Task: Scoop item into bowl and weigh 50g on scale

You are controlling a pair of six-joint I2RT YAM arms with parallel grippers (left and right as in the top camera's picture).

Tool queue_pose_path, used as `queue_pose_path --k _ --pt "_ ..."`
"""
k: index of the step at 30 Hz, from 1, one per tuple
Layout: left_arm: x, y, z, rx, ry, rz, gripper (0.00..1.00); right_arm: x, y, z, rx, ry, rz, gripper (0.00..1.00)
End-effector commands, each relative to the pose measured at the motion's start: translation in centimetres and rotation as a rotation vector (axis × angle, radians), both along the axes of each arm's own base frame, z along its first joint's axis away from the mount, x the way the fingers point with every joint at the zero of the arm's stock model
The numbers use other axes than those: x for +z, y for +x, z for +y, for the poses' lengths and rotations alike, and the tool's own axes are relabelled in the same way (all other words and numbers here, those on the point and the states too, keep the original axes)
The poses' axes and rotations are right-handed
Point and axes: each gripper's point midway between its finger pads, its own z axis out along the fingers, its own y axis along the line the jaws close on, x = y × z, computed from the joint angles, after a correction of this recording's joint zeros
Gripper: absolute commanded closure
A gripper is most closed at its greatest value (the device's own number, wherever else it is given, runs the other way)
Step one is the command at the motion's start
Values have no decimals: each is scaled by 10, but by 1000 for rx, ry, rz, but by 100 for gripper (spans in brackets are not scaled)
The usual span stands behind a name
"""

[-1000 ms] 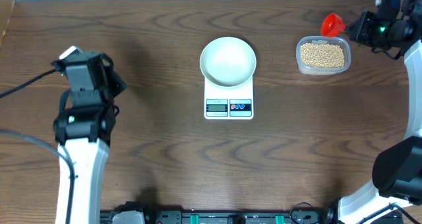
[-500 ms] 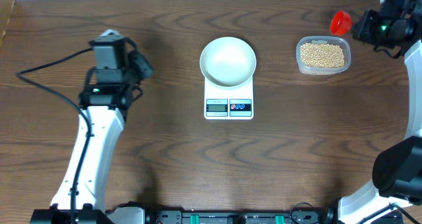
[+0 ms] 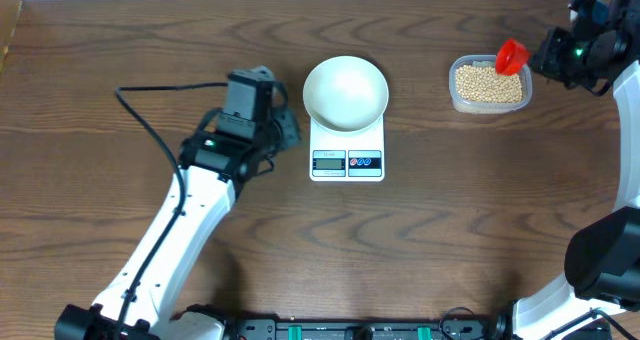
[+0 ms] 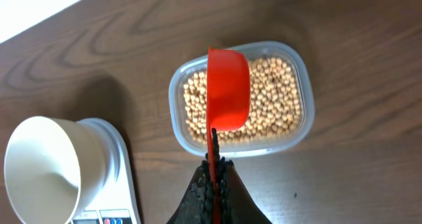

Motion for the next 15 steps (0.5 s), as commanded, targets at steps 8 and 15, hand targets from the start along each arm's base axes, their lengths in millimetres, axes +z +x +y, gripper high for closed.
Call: queue_pose_path --k 8,15 --pt "-12 -19 -47 -176 45 20 92 7 -8 0 6 2 9 99" --pt "-29 -23 -57 -212 69 57 93 6 -8 0 9 0 12 99"
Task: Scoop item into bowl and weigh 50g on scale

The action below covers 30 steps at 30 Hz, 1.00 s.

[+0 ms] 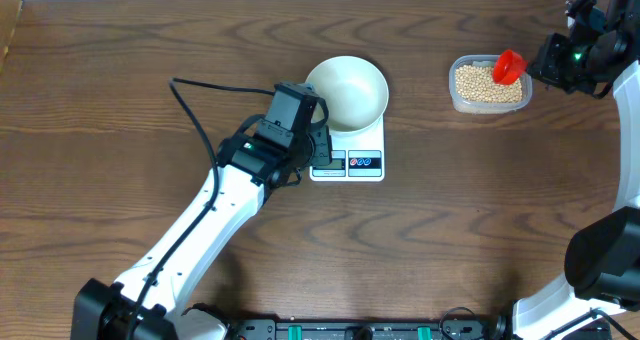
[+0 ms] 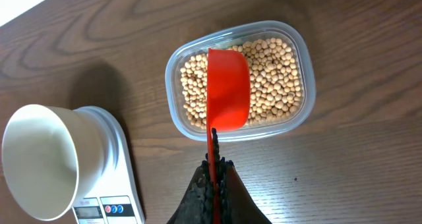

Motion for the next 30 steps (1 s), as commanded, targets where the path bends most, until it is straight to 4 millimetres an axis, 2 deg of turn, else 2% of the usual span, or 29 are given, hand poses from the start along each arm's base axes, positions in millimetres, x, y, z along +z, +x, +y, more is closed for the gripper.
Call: queue_pose_path --k 1,12,16,24,27,30 --pt "-8 -2 -7 -50 34 7 93 12 1 -2 11 -10 -33 99" --pt "-42 -36 -50 -275 132 55 93 12 1 -2 18 -14 -35 99" --pt "-57 -40 -46 -283 255 30 93 12 1 -2 19 -14 -35 99" --pt "-113 -45 -41 -317 367 81 93 11 -1 0 46 -15 -35 99" --pt "-119 -38 -47 -326 358 60 93 11 -1 0 46 -15 -33 99" --pt "-115 -30 -55 -332 338 16 93 11 -1 0 54 -20 -35 99"
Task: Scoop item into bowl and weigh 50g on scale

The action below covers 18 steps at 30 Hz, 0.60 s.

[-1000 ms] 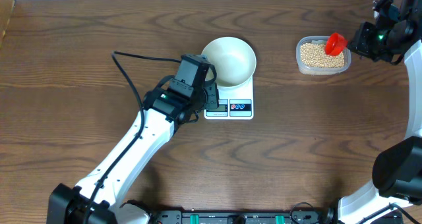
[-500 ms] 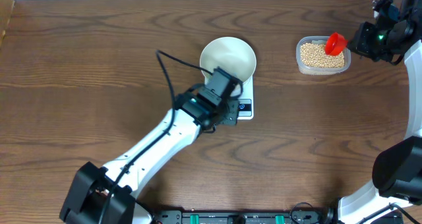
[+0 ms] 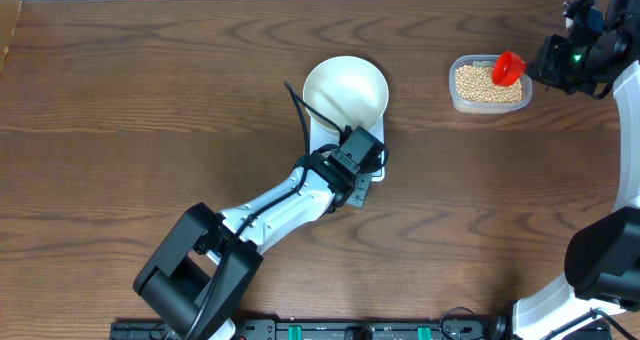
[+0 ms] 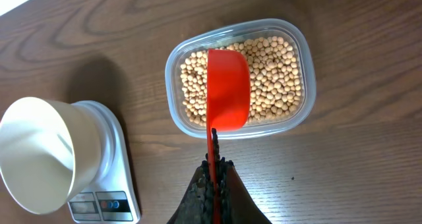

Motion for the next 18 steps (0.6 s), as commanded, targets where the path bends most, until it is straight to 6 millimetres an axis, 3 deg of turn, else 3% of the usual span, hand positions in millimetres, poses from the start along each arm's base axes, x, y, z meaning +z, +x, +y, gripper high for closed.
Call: queue_pose_path --k 1,9,18 --pt "5 10 -4 -23 -1 -57 93 12 1 -1 25 -8 -36 99" --pt "12 21 -14 -61 -29 -116 93 12 2 -1 25 -10 -41 99" --pt "3 31 -16 -56 -17 -145 93 12 2 -1 25 -10 -41 99"
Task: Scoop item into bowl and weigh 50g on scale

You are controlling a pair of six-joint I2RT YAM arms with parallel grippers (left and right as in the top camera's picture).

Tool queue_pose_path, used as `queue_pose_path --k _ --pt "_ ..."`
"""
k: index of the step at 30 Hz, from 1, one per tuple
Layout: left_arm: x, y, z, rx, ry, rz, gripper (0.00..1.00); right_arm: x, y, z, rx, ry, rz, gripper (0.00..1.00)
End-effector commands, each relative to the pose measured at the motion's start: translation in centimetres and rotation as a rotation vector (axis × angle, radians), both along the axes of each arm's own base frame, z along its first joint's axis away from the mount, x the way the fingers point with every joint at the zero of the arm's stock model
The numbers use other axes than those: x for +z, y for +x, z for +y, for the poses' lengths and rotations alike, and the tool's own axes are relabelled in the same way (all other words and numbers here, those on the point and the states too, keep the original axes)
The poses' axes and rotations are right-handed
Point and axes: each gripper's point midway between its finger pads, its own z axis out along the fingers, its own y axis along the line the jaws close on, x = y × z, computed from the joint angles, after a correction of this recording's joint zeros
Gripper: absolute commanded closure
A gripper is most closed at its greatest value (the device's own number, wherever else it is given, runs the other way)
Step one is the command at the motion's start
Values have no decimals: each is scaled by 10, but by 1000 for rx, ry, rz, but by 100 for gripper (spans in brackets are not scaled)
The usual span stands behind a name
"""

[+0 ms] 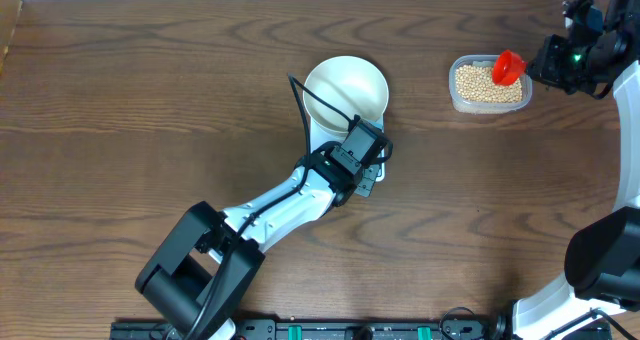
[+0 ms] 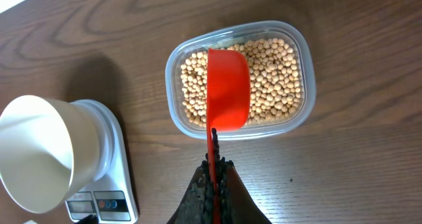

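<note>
A white bowl (image 1: 345,90) stands on a white scale (image 1: 375,130) at the table's middle; both show in the right wrist view as the bowl (image 2: 36,151) and the scale (image 2: 112,184). A clear tub of beans (image 1: 489,84) sits at the far right, also seen as the tub (image 2: 241,79). My right gripper (image 2: 214,163) is shut on the handle of a red scoop (image 2: 228,89) held over the beans. The left gripper (image 1: 368,172) is down over the scale's display and buttons; its fingers are hidden under the wrist.
The brown wooden table (image 1: 150,100) carries nothing else. The left arm (image 1: 270,205) stretches from the front edge across to the scale. A black rail (image 1: 330,330) runs along the near edge.
The left gripper has shifted slightly back and to the right on the scale's front panel. The right gripper and scoop have barely moved.
The left gripper stood left of the scale, then at the scale's left edge, then down on its display and buttons, where it stays now. The right gripper has held the red scoop over the bean tub throughout, with only small shifts.
</note>
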Motion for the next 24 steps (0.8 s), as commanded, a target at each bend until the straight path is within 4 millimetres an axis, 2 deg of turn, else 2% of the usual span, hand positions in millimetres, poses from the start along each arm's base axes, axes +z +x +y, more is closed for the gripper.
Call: queue_pose_path --k 1,7,24 --pt "-10 3 3 -16 43 -12 93 12 1 -1 14 -3 -35 99" --pt "-9 9 9 6 76 -44 93 12 1 -1 14 -2 -34 99" --pt "-5 15 4 8 49 -74 93 12 0 1 18 6 -33 99"
